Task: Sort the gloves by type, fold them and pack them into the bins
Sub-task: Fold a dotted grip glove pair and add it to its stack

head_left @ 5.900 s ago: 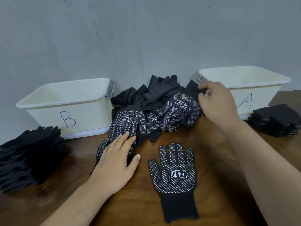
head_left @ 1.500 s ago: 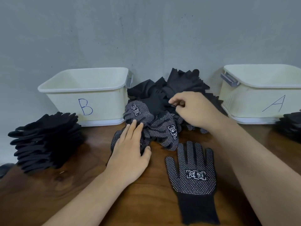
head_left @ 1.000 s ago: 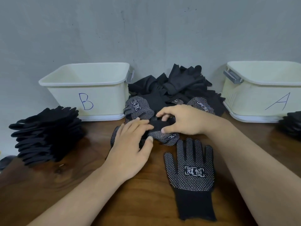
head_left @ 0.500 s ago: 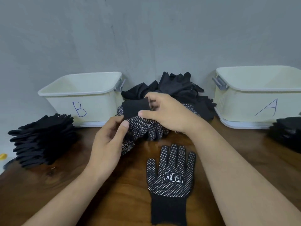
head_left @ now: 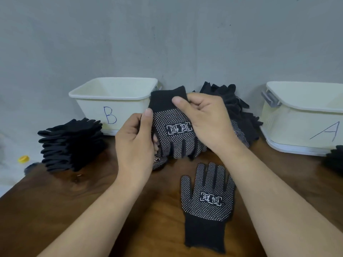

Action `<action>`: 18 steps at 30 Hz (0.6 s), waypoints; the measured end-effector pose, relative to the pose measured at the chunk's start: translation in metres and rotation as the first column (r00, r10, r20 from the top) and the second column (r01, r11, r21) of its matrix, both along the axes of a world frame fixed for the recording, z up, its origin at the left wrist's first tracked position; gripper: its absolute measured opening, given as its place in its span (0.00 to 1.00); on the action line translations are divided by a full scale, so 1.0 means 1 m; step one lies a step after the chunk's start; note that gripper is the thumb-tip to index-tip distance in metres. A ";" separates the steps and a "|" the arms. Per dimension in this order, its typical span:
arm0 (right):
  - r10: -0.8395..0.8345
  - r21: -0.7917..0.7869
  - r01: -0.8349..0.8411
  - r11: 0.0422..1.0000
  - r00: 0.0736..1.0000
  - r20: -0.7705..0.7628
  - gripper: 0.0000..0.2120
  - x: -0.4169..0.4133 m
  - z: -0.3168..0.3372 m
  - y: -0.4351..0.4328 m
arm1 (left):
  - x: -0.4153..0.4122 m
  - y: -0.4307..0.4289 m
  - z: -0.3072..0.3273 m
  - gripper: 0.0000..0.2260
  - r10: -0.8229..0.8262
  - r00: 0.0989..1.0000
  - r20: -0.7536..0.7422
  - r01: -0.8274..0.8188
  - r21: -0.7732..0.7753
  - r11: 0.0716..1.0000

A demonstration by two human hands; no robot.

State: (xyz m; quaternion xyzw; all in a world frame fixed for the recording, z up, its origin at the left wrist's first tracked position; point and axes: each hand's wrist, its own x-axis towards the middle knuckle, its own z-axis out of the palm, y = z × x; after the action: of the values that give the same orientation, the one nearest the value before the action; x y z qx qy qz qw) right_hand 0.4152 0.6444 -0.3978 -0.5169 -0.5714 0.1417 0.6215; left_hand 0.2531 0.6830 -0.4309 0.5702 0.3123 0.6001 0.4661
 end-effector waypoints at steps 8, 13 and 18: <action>-0.106 0.011 0.106 0.994 0.994 0.001 0.26 -0.017 0.006 -0.027 | -0.011 -0.001 -0.006 0.23 -0.228 0.974 -0.015 0.228 0.036 0.973; -0.226 0.026 0.227 0.974 0.973 -0.049 0.27 -0.029 -0.002 -0.045 | -0.009 -0.009 -0.013 0.10 -0.404 0.911 -0.080 0.405 0.004 0.914; -0.389 0.073 0.390 0.918 0.921 -0.031 0.19 -0.030 -0.014 -0.054 | -0.012 -0.015 -0.020 0.06 -0.458 0.885 -0.086 0.461 0.018 0.887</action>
State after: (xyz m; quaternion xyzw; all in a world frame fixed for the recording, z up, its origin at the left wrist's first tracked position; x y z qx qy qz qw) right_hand 0.3852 0.5907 -0.4115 -0.5946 -0.4572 -0.0027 0.6613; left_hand 0.2409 0.6676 -0.4507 0.6601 0.1755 0.4552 0.5712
